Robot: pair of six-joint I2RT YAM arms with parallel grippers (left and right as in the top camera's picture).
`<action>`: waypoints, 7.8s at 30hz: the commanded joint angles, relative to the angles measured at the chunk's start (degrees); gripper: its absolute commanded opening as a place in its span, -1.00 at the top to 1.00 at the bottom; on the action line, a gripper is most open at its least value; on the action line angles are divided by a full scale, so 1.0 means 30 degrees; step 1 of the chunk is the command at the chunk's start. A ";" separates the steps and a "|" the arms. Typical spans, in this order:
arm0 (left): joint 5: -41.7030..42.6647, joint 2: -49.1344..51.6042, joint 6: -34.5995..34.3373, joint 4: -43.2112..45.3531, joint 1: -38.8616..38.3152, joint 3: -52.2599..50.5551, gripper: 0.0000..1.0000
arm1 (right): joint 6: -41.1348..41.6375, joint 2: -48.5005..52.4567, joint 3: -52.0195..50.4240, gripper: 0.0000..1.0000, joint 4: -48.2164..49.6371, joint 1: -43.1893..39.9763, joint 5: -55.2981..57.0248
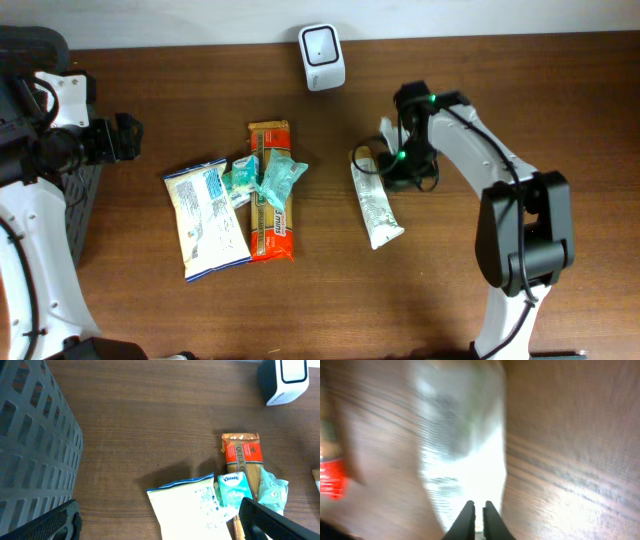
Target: Scan the item barcode
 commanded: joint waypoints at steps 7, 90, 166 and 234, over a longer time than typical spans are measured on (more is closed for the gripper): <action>0.0211 -0.0044 0.0182 0.0015 0.0015 0.0087 -0.98 | -0.2776 -0.0080 -0.1705 0.92 -0.0262 0.1647 -0.4306; 0.0211 -0.0044 0.0182 0.0015 0.0015 0.0087 -0.99 | -0.1858 -0.3847 -0.4422 0.92 0.3614 -0.1982 -1.1176; 0.0204 -0.0044 0.0182 0.0015 0.0015 0.0087 -0.99 | -0.3206 -0.6062 0.0707 0.92 -0.0816 0.0962 -0.9333; 0.0204 -0.0044 0.0175 0.0015 0.0015 0.0087 -0.99 | 0.7308 -0.1239 0.1399 0.92 -0.3140 -0.7249 0.9916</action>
